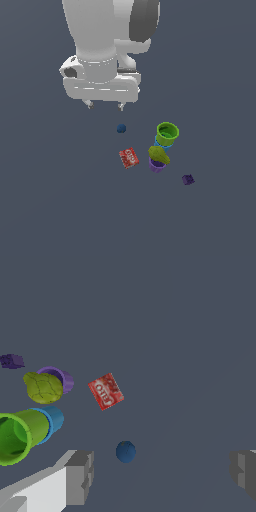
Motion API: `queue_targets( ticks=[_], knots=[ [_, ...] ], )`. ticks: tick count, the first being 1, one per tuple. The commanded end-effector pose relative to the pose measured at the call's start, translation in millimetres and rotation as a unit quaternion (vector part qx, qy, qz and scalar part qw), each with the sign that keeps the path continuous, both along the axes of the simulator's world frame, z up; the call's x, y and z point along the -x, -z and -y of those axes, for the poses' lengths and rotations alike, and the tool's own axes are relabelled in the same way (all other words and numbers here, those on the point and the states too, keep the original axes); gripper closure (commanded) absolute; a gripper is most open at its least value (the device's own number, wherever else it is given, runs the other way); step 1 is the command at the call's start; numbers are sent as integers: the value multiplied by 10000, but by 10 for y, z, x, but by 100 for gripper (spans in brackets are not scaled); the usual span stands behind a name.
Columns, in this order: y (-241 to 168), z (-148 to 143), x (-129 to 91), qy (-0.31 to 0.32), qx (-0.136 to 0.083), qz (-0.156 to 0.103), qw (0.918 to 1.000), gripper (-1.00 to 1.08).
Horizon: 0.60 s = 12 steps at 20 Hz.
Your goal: Pick up a designated object from a clutter of objects.
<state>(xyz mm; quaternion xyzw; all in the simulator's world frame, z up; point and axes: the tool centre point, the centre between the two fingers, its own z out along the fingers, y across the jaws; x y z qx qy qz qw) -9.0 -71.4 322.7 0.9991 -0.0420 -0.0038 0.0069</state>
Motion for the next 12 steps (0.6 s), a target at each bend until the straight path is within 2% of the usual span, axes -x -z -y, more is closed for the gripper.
queue_targets(
  ticks=[1, 12],
  knots=[
    [19, -13, 0, -5, 0, -3, 10000, -92],
    [476, -66, 99, 130, -25, 9, 9999, -92]
  ],
)
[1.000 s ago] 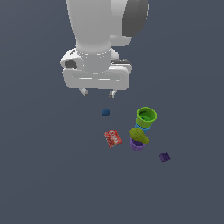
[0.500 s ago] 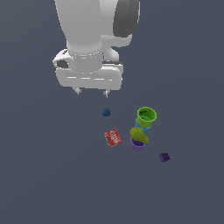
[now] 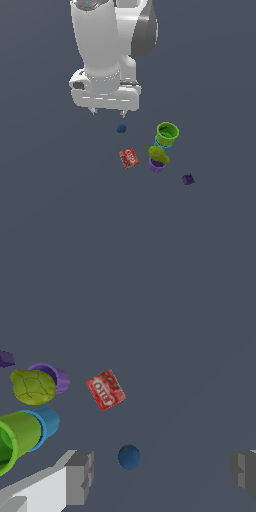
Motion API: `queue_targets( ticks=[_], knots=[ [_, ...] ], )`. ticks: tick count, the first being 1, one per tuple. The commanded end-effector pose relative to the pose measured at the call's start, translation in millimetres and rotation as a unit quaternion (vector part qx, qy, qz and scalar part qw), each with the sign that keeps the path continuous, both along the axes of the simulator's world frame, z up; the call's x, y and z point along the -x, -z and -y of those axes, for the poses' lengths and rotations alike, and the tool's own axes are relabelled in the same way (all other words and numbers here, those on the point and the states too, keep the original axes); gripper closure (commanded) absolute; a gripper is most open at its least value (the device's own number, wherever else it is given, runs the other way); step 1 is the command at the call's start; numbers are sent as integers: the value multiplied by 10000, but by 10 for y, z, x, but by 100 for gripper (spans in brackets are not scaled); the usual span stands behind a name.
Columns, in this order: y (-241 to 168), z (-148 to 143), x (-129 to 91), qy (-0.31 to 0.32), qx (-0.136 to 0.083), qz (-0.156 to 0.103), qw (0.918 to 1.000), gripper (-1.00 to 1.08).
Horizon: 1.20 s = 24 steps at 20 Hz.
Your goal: Pick up a designated object from a clutter of objects.
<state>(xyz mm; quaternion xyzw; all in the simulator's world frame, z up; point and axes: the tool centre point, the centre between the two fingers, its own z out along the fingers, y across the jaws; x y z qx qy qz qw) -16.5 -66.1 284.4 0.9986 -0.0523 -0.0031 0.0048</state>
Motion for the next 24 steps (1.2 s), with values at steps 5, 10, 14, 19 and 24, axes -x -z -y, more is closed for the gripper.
queue_targets(
  ticks=[5, 10, 14, 19, 24],
  knots=[
    [481, -63, 155, 151, -23, 7, 9999, -92],
    [913, -122, 362, 306, -40, 16, 9995, -92],
    [1233, -167, 565, 434, -49, 21, 9990, -92],
    [1584, -219, 851, 593, -53, 28, 9982, -92],
    [1824, -256, 1099, 717, -50, 32, 9974, -92]
  ],
)
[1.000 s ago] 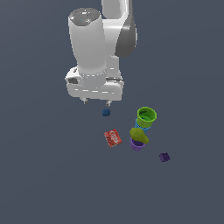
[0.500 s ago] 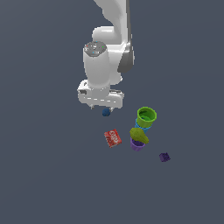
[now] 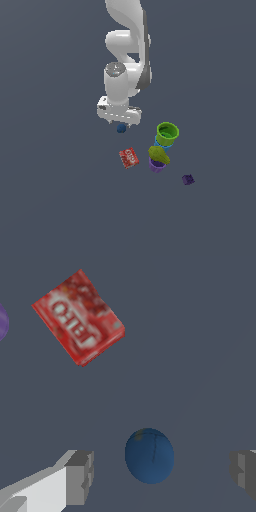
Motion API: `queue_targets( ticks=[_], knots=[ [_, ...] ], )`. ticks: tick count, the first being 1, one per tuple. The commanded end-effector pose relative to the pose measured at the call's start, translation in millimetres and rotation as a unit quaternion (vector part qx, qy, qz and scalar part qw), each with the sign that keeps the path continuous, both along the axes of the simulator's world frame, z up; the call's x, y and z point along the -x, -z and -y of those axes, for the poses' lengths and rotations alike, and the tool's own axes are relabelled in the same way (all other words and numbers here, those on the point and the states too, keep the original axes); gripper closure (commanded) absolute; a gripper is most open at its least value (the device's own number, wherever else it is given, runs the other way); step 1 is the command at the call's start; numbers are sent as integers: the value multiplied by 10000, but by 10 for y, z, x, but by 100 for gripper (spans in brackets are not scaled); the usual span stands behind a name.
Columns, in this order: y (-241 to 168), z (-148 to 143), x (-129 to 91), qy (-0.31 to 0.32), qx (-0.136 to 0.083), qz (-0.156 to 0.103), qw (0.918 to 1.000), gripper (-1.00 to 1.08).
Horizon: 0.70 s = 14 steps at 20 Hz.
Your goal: Pick up a designated object from a clutter of objects.
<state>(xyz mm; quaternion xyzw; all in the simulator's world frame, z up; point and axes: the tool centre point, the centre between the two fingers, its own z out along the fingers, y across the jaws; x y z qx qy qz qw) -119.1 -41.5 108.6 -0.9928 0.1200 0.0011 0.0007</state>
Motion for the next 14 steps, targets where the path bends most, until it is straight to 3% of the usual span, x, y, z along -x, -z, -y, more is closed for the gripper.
queue_targets(
  ticks=[1, 8, 14],
  knots=[
    [101, -16, 114, 58, 3, 8, 10000, -92],
    [253, -40, 309, 149, 8, 10, 9999, -92],
    [270, -42, 331, 158, 8, 7, 9999, -92]
  ],
)
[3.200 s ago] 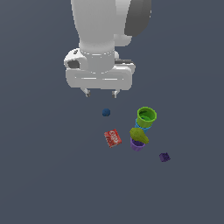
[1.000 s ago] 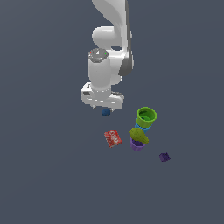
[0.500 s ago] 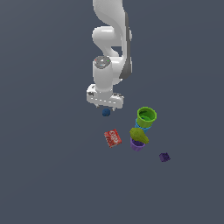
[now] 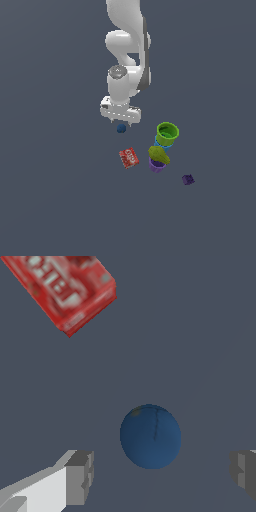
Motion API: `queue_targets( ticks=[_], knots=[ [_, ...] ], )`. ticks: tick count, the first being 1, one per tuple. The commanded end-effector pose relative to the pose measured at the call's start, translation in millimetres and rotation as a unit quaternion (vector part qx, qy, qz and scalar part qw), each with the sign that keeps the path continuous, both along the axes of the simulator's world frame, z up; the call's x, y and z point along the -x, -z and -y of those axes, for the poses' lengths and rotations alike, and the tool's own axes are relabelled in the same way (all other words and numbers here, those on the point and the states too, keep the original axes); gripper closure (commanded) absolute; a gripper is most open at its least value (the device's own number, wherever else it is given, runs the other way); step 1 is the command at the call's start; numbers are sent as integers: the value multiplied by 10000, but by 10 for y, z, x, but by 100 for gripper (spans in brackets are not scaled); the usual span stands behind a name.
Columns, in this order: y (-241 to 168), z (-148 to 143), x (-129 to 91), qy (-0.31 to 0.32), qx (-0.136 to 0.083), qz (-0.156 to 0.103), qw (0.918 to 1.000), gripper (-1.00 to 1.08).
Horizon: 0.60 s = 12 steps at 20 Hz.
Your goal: Pick up a designated object from a clutter of objects.
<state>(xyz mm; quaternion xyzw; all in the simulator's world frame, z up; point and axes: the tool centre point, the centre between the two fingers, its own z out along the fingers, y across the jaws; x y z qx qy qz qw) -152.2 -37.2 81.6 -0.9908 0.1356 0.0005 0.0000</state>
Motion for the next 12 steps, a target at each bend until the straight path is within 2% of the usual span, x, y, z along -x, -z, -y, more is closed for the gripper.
queue_targets(
  ticks=[1, 12],
  knots=[
    [7, 1, 0, 1, 0, 2, 10000, -92],
    [324, 1, 14, 6, 3, 3, 10000, -92]
  ],
)
